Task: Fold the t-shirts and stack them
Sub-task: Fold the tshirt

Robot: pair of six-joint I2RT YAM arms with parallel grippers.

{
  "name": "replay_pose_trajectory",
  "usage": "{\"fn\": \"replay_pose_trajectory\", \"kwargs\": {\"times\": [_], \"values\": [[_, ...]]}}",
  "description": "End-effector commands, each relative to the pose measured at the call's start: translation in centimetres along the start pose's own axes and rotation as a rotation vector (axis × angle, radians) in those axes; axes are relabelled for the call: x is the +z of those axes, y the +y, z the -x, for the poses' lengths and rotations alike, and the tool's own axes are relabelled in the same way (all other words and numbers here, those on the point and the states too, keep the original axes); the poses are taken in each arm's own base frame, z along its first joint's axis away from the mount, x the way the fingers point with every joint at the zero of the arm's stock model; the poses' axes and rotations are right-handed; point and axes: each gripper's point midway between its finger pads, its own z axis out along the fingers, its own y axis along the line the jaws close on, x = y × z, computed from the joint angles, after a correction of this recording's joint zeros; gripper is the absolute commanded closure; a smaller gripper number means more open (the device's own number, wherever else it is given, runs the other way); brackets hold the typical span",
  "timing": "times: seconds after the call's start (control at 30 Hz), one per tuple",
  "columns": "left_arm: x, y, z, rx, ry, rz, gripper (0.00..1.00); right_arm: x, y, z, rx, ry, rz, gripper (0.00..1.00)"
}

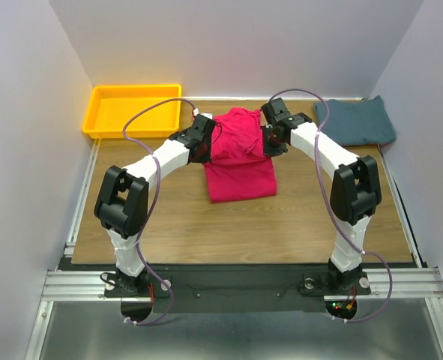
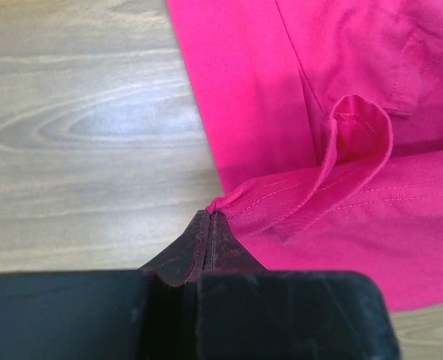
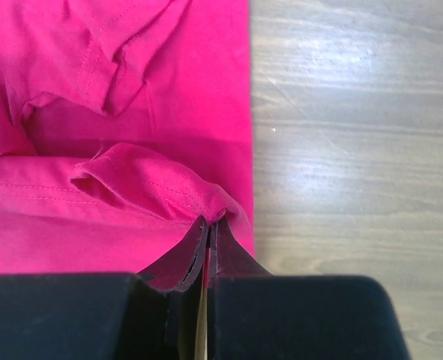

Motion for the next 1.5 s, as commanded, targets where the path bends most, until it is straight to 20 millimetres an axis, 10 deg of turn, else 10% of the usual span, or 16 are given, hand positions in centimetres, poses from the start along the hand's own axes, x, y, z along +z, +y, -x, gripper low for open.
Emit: {"fn": "replay_pose_trajectory", "kwargs": {"times": [0.0,0.53,0.7,0.93,1.07,1.47], "values": [[0.6,0.2,3.0,0.048,-0.082,0.016,1.00,0.1,0.6,2.9,-0.011,-0.083,0.025,0.99],[3.3,1.9,3.4,0.071,-0.091,0.087,0.99,4.4,0.5,3.8,-0.027,-0.089,-0.008,0.97],[3.6,1.9,3.3,0.073,-0.092,0.085,0.62,4.6,0.3,4.2,-0.043,-0.099,-0.016,0.74],[-0.1,2.0,6.1,0.006,-0.193,0.071,0.16,0.7,1.7,4.8,-0.024,-0.142,0.088,0.55],[-3.0,2.4,6.2,-0.074,-0.235,0.055,0.16,-0.1,2.4,3.0,-0.007,-0.116,0.145,0.55],[-7.6,2.5,-1.8,-0.132,-0.188,-0.047,0.20,3.6,4.4,0.5,0.017,-0.052,0.210,0.73]]}}
